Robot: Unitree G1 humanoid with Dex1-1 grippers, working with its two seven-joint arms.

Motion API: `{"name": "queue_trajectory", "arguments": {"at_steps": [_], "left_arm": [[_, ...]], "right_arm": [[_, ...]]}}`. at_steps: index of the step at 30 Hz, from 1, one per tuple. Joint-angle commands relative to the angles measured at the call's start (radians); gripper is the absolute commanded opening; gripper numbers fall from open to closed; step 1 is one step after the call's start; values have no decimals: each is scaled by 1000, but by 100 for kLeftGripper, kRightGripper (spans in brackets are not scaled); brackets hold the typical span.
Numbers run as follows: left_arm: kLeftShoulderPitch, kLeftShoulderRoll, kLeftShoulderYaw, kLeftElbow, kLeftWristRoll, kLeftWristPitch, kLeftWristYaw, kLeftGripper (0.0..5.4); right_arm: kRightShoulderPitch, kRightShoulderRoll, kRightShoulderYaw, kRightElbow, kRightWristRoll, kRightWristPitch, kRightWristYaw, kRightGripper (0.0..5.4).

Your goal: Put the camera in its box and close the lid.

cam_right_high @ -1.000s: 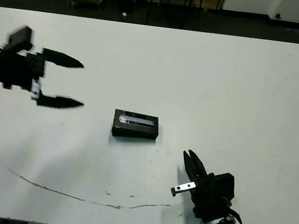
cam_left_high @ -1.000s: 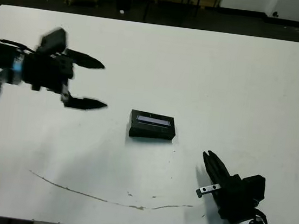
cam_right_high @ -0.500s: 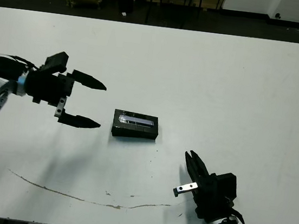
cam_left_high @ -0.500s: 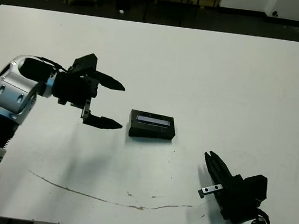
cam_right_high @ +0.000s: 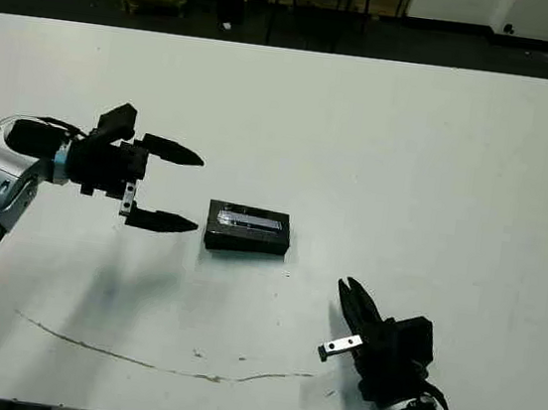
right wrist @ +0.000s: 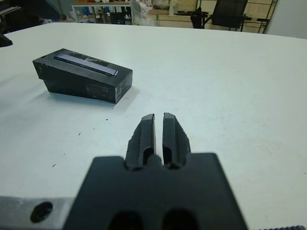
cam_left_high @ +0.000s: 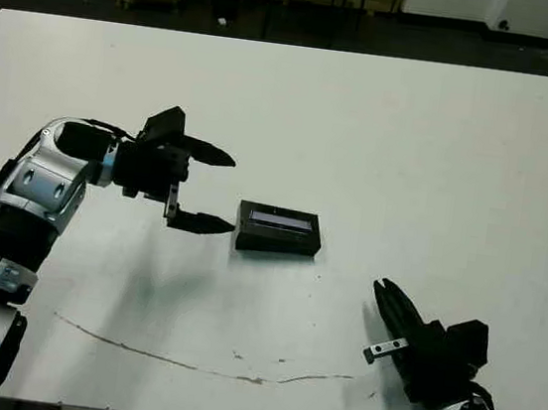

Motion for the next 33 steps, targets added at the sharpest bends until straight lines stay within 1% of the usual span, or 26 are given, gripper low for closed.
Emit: {"name": "queue_trajectory", "arguments": {"at_steps": [1, 3, 6, 9, 12, 20, 23, 25, 29, 33], "left_arm": [[14, -17, -12, 26, 20, 9, 11, 536], [11, -26, -19, 35, 34, -4, 18, 536], [3, -39, -37, 54, 76, -55, 33, 536], [-9, -55, -45, 87, 91, -101, 28, 536], [-26, -63, -56, 108, 100, -76, 15, 536], [-45, -75, -71, 144, 118, -83, 3, 536], [-46, -80, -71, 155, 121, -81, 4, 536], [-46, -82, -71, 162, 125, -90, 5, 536], [-49, -88, -68, 179, 122, -99, 0, 536], [-55, -93, -64, 202, 119, -98, -5, 536]], "right_arm": [[5, -21, -9, 28, 5, 1, 11, 0], [4, -20, -10, 31, 2, 1, 8, 0], [6, -20, -8, 23, -1, 14, 1, 0], [8, -21, -7, 17, -2, 22, -2, 0], [14, -19, -7, -6, 0, 52, -14, 0], [9, -24, -9, -5, -12, 48, -13, 0], [12, -23, -9, -17, -9, 63, -16, 0], [6, -22, -12, 6, -2, 39, -6, 0], [5, -26, -11, 13, -15, 28, -9, 0], [8, -25, -12, -4, -5, 55, -12, 0]]}}
